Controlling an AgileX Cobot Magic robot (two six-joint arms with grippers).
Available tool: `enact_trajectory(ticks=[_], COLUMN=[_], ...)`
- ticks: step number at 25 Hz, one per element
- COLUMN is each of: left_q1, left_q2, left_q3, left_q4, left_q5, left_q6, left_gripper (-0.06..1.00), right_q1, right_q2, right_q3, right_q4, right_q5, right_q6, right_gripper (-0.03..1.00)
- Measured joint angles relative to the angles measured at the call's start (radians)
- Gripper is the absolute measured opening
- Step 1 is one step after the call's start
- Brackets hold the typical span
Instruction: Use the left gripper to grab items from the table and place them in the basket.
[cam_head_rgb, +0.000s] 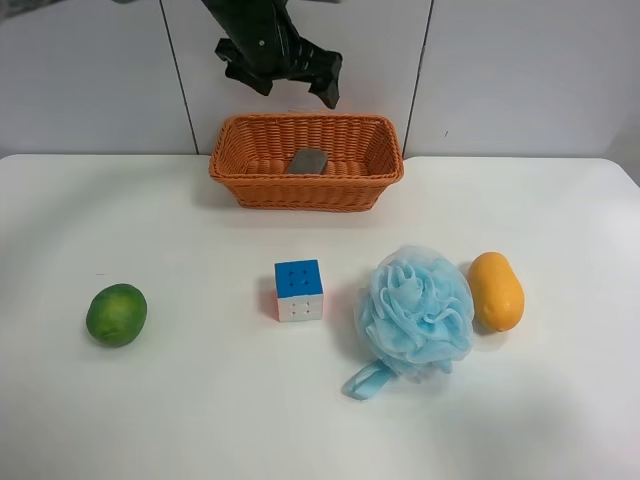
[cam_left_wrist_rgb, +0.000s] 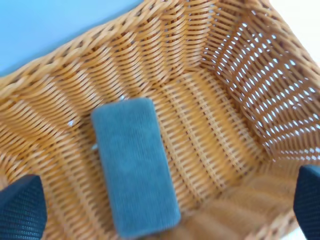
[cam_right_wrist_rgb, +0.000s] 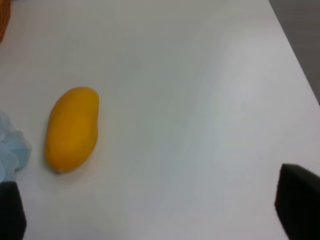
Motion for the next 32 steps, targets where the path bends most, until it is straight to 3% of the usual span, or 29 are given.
enact_trajectory(ticks=[8,15,32], left_q1=[0.016,0.016,0.016], left_q2=[-0.137,-0.249,-0.983], left_q3=[0.000,0.065,0.947], left_q4=[0.043,0.075,0.070], left_q5=[0.301,0.328,0.271], left_q6=[-0.067,-0.073,-0.039], left_gripper=[0.99,0.99,0.99], right_q1=[0.000,0.000,0.000], right_q2=[0.000,0.000,0.000], right_q3=[0.000,0.000,0.000], right_q4=[0.000,0.000,0.000], right_q5=[0.000,0.000,0.000], right_q6=[0.000,0.000,0.000], right_gripper=[0.99,0.99,0.99])
